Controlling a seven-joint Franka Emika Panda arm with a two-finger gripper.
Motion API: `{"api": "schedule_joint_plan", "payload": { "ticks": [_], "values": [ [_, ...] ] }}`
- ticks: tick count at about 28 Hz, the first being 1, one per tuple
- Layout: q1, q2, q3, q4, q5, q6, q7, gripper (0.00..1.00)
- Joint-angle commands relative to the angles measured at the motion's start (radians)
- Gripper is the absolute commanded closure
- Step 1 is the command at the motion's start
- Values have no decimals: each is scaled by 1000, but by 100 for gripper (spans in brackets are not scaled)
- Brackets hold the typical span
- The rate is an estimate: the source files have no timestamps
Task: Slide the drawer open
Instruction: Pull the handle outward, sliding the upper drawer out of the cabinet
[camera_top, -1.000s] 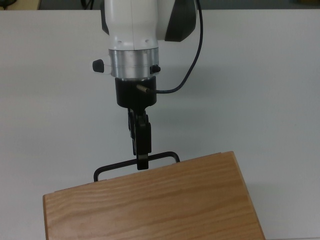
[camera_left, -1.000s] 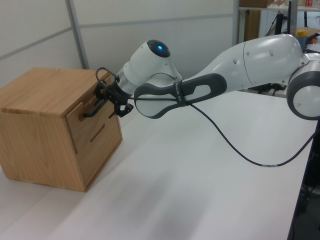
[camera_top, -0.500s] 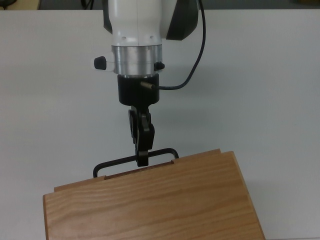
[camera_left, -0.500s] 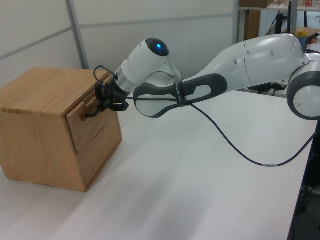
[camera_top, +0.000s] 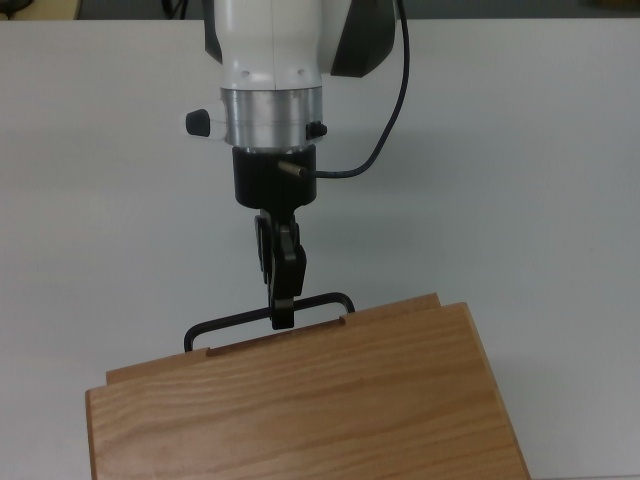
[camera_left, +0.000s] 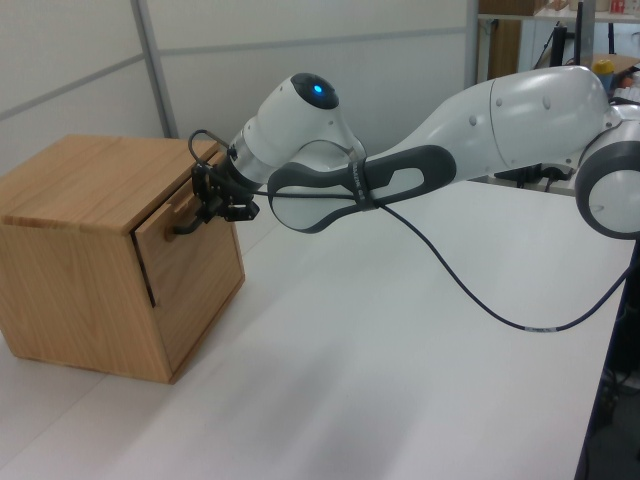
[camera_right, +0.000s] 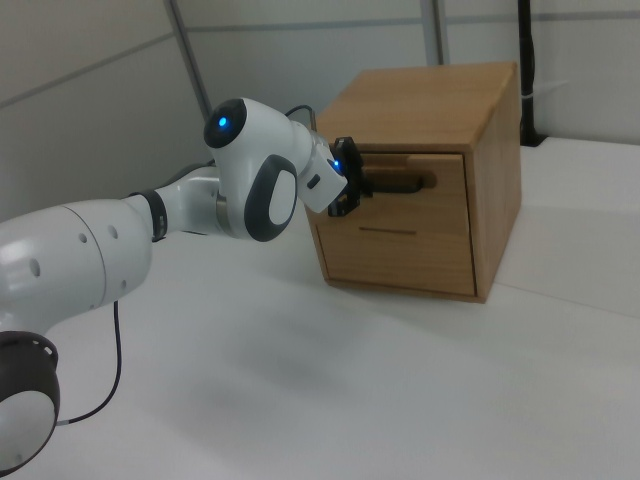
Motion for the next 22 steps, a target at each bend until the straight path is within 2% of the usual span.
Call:
{"api": "schedule_joint_plan", "payload": {
  "ticks": [1,6,12,22],
  "values": [
    [-18,-82,1,-46,-24,-127,-25,100],
    [-29,-104,3,-52,-24,-231,-32,100],
    [-32,-142,3,-55,-18,-441,-65,100],
    [-52,-168,3,-56,-9,-566,-95,100]
  ]
}}
